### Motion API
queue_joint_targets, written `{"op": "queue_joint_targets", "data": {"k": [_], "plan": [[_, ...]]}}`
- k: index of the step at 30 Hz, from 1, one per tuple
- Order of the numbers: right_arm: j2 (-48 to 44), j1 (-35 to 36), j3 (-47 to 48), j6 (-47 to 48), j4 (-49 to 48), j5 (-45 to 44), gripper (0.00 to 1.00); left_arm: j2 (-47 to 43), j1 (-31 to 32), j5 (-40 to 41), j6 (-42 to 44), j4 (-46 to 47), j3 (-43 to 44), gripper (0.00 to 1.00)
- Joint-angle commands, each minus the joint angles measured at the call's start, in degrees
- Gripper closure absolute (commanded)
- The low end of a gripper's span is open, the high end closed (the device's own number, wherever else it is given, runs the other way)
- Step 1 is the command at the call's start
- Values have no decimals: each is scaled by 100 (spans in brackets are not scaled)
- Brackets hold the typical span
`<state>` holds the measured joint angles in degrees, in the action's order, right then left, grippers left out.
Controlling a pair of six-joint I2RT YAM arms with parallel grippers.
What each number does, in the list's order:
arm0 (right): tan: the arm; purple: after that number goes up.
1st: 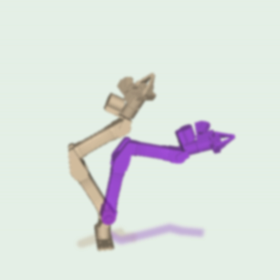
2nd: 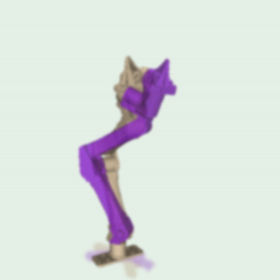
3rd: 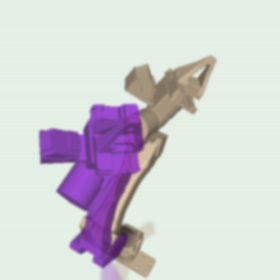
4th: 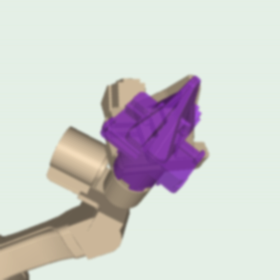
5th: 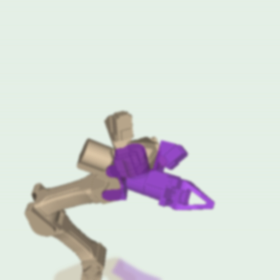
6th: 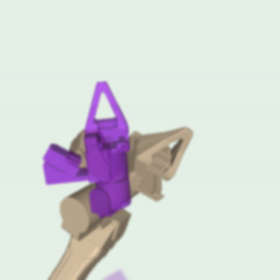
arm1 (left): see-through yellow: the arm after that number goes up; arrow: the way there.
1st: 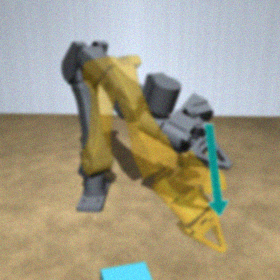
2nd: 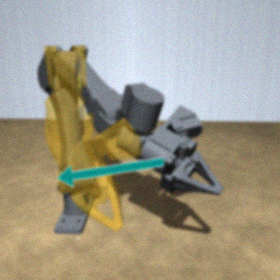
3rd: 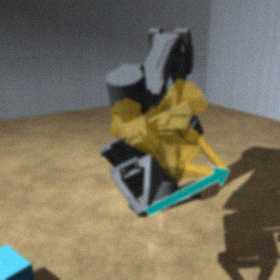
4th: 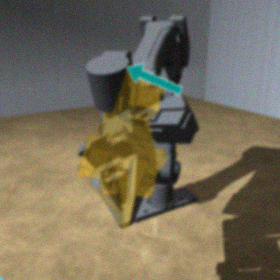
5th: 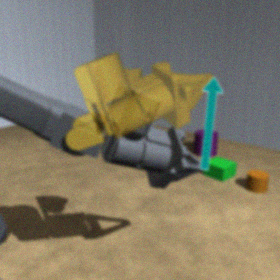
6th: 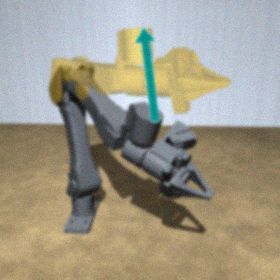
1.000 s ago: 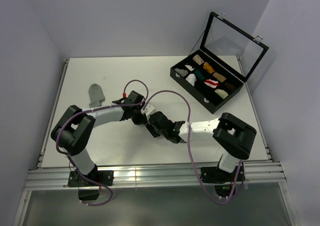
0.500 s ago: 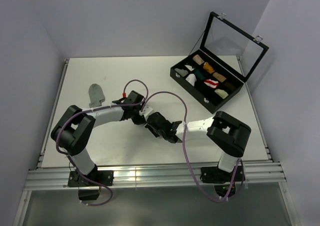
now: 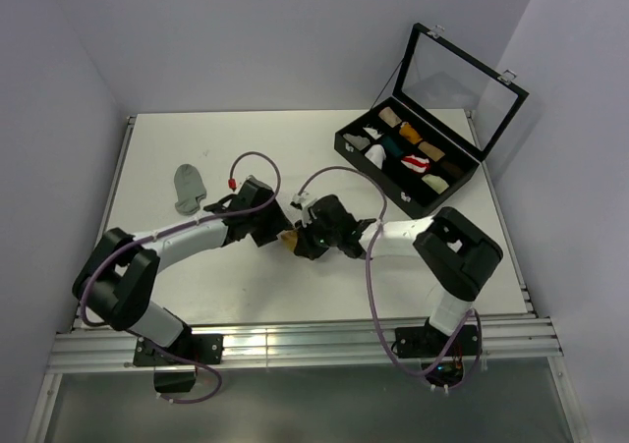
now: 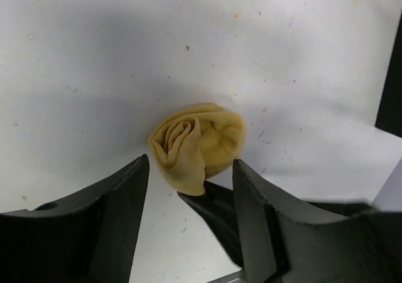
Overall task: Roll the socks
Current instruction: Roll the sock at the center of the board.
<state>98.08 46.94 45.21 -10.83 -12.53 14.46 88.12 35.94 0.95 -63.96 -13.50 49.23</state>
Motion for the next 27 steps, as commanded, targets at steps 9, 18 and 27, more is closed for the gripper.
{"op": "queue_joint_targets", "data": {"k": [9,18,27], "plan": [[1151,-1143,427,-1439,-487,3932,100,-664,0,213,-221,523,-651,39],[1740,-1486,637,-1906,-487,4145,100,-313,0,-42,-274,690,-660,41],[1925,-1521,954,-1923,-30,4039,100,-330,0,-42,-450,752,-915,44]]}}
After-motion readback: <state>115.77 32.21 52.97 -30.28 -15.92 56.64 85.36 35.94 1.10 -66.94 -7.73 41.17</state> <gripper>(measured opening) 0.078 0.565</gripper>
